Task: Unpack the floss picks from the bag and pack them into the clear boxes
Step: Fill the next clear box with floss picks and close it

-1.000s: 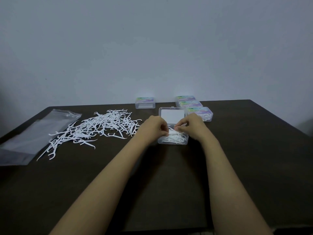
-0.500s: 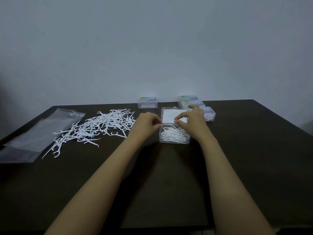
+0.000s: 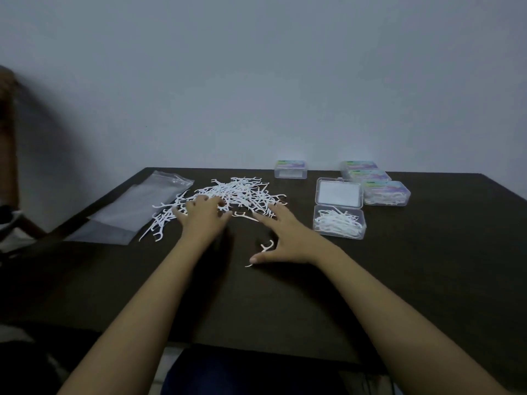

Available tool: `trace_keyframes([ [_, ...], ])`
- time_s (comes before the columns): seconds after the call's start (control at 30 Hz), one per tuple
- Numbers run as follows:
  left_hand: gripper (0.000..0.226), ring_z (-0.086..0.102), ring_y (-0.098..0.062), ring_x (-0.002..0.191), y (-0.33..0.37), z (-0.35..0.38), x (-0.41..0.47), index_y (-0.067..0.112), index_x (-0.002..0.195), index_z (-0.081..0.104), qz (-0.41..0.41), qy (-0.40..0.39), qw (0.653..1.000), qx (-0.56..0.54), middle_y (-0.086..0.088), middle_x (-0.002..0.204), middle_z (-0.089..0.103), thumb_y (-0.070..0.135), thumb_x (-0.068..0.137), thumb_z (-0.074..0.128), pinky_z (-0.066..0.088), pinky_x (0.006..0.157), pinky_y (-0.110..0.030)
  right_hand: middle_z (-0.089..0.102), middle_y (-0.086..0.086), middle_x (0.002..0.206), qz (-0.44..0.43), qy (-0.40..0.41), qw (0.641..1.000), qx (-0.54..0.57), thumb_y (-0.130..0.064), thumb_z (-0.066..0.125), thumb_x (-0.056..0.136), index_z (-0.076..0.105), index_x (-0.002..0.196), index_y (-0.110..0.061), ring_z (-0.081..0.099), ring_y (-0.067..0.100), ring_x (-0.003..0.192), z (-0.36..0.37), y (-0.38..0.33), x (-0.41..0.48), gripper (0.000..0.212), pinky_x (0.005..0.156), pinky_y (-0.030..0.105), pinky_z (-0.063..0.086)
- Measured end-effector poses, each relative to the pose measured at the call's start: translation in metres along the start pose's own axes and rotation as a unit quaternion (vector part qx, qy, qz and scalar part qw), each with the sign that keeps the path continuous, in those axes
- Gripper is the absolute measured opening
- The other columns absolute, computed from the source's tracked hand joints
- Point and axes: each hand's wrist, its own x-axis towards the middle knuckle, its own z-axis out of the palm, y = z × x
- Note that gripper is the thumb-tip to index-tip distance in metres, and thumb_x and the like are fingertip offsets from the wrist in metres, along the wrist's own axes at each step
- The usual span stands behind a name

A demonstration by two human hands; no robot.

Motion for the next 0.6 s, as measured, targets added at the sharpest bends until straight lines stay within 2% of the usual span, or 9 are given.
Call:
trace_keyframes([
  [0.1, 0.046, 0.01, -0.041, 0.139, -0.023, 0.002, -0.008, 0.022, 0.136, 0.041, -0.083, 0.01, 0.996, 0.019, -0.015, 0.152, 0.015, 0.042, 0.095, 0.042, 0.0, 0.107, -0.065, -0.012, 0.004, 0.157, 0.04, -0.011, 0.999, 0.004, -0.063, 0.06, 0.075, 0.008, 0.148, -0.032, -0.018, 0.018, 0.143, 0.008, -0.003, 0.005, 0.095, 0.118, 0.042, 0.003],
  [0.23, 0.059, -0.005, -0.048, 0.138, -0.036, 0.007, -0.01, 0.024, 0.147, 0.018, -0.152, -0.025, 0.988, -0.005, -0.017, 0.155, -0.006, 0.051, 0.096, 0.029, -0.003, 0.105, -0.067, -0.012, 0.007, 0.156, 0.083, 0.012, 0.996, -0.009, -0.066, 0.053, 0.078, 0.007, 0.149, -0.03, -0.018, 0.022, 0.143, 0.012, -0.004, 0.014, 0.092, 0.116, 0.044, 0.002],
  [0.4, 0.067, -0.005, -0.047, 0.139, -0.028, 0.014, -0.007, 0.026, 0.148, 0.012, -0.113, -0.066, 0.991, 0.033, -0.016, 0.156, -0.005, 0.062, 0.092, 0.021, -0.002, 0.107, -0.064, -0.007, 0.012, 0.157, 0.119, 0.038, 0.992, -0.025, -0.066, 0.051, 0.08, 0.007, 0.149, -0.027, -0.01, 0.026, 0.144, 0.012, -0.002, 0.028, 0.091, 0.116, 0.042, 0.002],
  [0.47, 0.069, -0.003, -0.044, 0.14, -0.024, 0.016, -0.006, 0.024, 0.148, 0.01, -0.076, -0.072, 0.994, 0.039, -0.016, 0.156, -0.001, 0.062, 0.092, 0.021, -0.001, 0.109, -0.061, 0.005, 0.013, 0.156, 0.129, 0.046, 0.99, -0.015, -0.063, 0.052, 0.081, 0.012, 0.149, -0.023, 0.001, 0.027, 0.144, 0.013, -0.002, 0.036, 0.088, 0.116, 0.041, 0.007],
  [0.5, 0.071, -0.002, -0.043, 0.141, -0.021, 0.018, -0.006, 0.021, 0.149, 0.008, -0.053, -0.073, 0.995, 0.033, -0.017, 0.156, 0.001, 0.061, 0.092, 0.022, 0.0, 0.11, -0.058, 0.018, 0.015, 0.153, 0.13, 0.057, 0.99, -0.02, -0.061, 0.053, 0.081, 0.019, 0.147, -0.02, 0.013, 0.028, 0.142, 0.012, -0.001, 0.039, 0.085, 0.115, 0.041, 0.014],
  [0.57, 0.073, 0.0, -0.04, 0.142, -0.014, 0.02, -0.007, 0.016, 0.149, 0.002, -0.002, -0.074, 0.997, 0.01, -0.016, 0.156, 0.005, 0.058, 0.094, 0.026, 0.001, 0.114, -0.052, 0.044, 0.014, 0.137, 0.127, 0.082, 0.988, -0.026, -0.056, 0.056, 0.082, 0.038, 0.14, -0.014, 0.037, 0.029, 0.129, 0.009, 0.003, 0.045, 0.075, 0.108, 0.039, 0.03],
  [0.6, 0.074, 0.001, -0.037, 0.143, -0.012, 0.022, -0.006, 0.014, 0.149, 0.001, 0.024, -0.074, 0.997, 0.001, -0.014, 0.156, 0.008, 0.055, 0.094, 0.029, 0.002, 0.115, -0.049, 0.051, 0.013, 0.13, 0.128, 0.097, 0.987, -0.013, -0.053, 0.059, 0.081, 0.046, 0.135, -0.013, 0.043, 0.028, 0.123, 0.008, 0.005, 0.048, 0.068, 0.104, 0.039, 0.035],
])
